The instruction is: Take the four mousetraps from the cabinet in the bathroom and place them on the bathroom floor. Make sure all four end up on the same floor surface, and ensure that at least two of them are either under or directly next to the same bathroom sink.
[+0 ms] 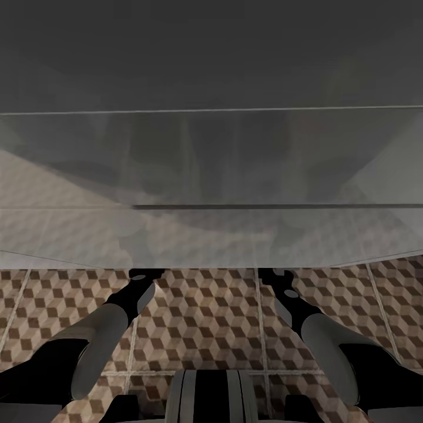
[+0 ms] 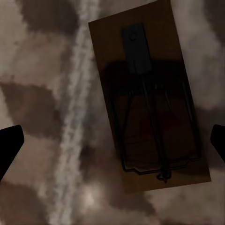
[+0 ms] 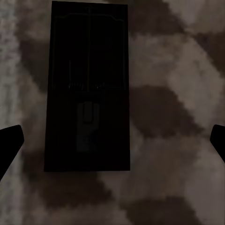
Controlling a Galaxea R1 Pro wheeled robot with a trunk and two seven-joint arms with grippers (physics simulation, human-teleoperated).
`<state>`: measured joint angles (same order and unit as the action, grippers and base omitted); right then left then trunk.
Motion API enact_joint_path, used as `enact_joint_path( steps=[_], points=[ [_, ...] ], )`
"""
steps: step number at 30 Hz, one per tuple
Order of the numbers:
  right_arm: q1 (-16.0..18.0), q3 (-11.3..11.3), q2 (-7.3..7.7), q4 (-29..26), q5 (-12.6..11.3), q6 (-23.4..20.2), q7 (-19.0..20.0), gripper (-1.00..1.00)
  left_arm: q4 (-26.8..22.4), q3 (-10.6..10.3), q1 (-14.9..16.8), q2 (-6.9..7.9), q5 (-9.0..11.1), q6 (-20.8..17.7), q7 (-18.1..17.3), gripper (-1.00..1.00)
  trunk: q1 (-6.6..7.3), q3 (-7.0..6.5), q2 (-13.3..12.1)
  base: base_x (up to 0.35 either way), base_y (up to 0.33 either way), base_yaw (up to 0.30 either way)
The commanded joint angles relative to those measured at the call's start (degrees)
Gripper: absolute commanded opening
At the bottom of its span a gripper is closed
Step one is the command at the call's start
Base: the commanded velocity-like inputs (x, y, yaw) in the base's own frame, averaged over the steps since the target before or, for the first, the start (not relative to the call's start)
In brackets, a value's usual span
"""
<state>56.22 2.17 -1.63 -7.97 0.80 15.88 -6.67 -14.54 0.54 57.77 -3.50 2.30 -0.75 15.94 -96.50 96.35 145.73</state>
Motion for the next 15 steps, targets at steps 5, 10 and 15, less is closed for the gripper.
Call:
enact_joint_path(
  steps=[5, 10, 15],
  points=[
    [0.0, 0.2, 0.01, 0.1, 0.1, 0.2, -0.1, 1.0, -0.5, -0.1, 0.0, -0.01, 0.3, 1.1, 0.1, 1.0, 0.01, 0.03, 0.0, 0.0, 0.0, 0.0],
    [0.0, 0.2, 0.06, 0.1, 0.1, 0.2, -0.1, 1.0, -0.7, -0.1, 0.0, -0.06, 0.3, 2.2, 0.2, 1.0, 0.01, 0.03, 0.0, 0.0, 0.0, 0.0],
    [0.0, 0.2, 0.11, 0.1, 0.1, 0.2, -0.1, 1.0, -1.2, -0.1, 0.0, -0.17, 0.2, 2.6, 0.6, 1.0, 0.01, 0.03, 0.0, -0.056, 0.0, 0.0]
  ],
)
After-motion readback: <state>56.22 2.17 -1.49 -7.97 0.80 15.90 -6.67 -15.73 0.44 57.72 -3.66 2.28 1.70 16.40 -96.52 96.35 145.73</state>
